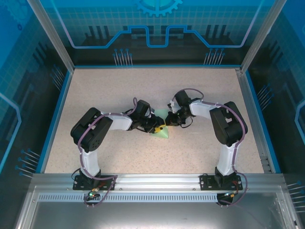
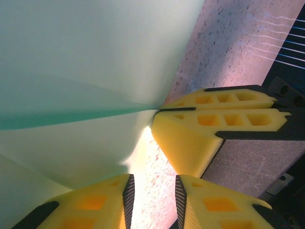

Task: Fold a paper plane with a square sheet of paper (pick it up from the middle)
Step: Fold the triangle a second time at the center of the table.

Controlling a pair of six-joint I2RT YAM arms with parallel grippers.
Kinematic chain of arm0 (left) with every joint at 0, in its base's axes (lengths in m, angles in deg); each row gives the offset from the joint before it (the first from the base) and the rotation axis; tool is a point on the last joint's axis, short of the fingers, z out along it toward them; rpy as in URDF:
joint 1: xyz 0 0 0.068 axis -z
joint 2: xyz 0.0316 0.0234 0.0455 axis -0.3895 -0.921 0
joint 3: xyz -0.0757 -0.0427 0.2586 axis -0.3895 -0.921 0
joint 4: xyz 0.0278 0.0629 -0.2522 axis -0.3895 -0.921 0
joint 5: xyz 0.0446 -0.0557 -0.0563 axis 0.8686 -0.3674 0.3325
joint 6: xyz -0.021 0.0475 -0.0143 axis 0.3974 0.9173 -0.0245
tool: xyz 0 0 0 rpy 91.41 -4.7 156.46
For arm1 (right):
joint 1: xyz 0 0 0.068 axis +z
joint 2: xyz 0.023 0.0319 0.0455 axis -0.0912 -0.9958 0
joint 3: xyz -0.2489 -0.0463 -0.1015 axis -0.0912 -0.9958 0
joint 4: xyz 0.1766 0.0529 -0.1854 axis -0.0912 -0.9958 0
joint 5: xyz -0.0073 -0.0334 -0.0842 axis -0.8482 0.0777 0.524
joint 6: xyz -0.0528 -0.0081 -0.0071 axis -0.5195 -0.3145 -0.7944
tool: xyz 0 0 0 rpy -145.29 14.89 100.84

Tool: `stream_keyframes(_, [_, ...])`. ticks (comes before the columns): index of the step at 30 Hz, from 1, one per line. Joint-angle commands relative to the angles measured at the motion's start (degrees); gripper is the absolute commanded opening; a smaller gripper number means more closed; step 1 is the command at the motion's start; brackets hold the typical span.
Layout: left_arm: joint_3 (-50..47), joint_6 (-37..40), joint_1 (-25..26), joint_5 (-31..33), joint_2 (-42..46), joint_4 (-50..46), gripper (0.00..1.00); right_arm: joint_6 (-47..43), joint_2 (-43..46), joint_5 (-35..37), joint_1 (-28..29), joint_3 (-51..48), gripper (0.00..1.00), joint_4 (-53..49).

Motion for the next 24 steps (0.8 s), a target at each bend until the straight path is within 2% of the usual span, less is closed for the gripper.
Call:
stream_keyframes(1, [1.13,1.46,0.52,-0.55,-0.78,-2.71,0.31,-0.97,-1.23,-1.06,1.08,1.02,0.08,-1.49])
stream_keyframes(24, [2.0,2.81,0.53,-0.03,-0.96,-5.08,0.31,-0.57,-1.17,1.5,1.24,1.08,0.08,-2.73])
